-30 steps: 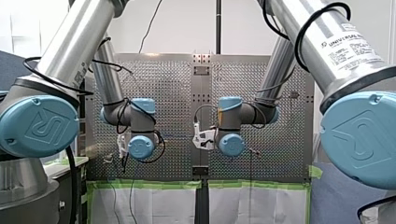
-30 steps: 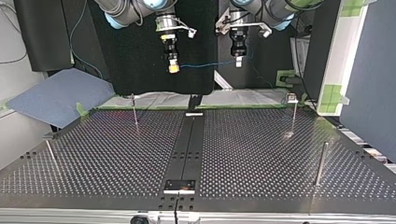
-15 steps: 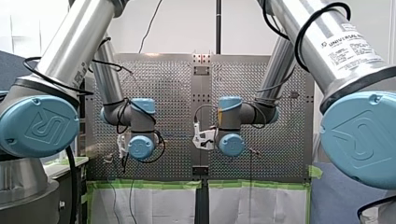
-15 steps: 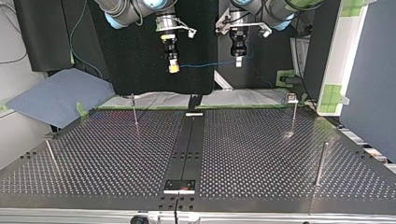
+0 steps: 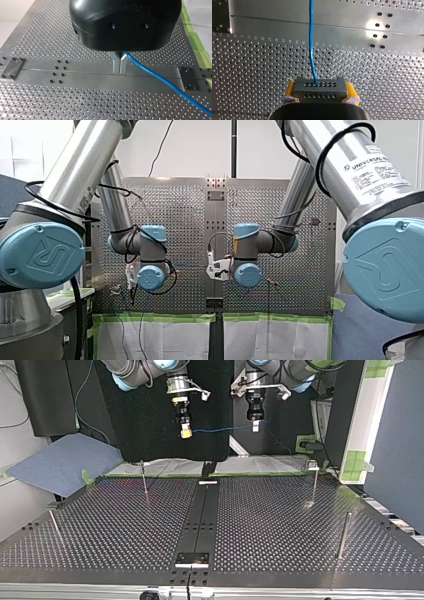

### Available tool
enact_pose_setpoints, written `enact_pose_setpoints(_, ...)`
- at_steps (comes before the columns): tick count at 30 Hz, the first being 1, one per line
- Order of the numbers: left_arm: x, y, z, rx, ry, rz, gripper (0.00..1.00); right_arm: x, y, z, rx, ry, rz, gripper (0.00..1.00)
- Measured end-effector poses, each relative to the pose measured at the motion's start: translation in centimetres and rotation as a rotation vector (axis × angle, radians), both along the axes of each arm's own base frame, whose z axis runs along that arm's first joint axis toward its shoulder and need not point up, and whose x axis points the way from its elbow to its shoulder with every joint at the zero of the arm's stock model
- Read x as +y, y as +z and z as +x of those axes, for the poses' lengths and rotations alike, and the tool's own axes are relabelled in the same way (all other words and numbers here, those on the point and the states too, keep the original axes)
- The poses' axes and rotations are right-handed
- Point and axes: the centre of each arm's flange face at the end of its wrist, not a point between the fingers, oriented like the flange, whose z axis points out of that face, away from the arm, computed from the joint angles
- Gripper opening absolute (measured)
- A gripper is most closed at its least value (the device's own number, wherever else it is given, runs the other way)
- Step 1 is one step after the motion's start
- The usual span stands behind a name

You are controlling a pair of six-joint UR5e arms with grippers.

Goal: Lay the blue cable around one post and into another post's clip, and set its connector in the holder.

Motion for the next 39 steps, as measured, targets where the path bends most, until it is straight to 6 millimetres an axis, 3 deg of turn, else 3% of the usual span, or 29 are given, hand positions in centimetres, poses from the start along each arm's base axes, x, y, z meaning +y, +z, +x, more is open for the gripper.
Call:
enact_pose_setpoints(18,0.0,0.0,0.0,0.0,0.0,0.0,0.0,0.0,0.0,0.0,0.0,0.0,0.0,0.0)
enact_pose_setpoints(26,0.0,0.0,0.0,0.0,0.0,0.0,0.0,1.3,-1.7,-0.4,0.049,0.011,0.045,0.0)
enact_pose_setpoints(39,0.0,0.0,0.0,0.0,0.0,0.0,0.0,1.4,-1.9,-0.5,0.056,0.012,0.051,0.0)
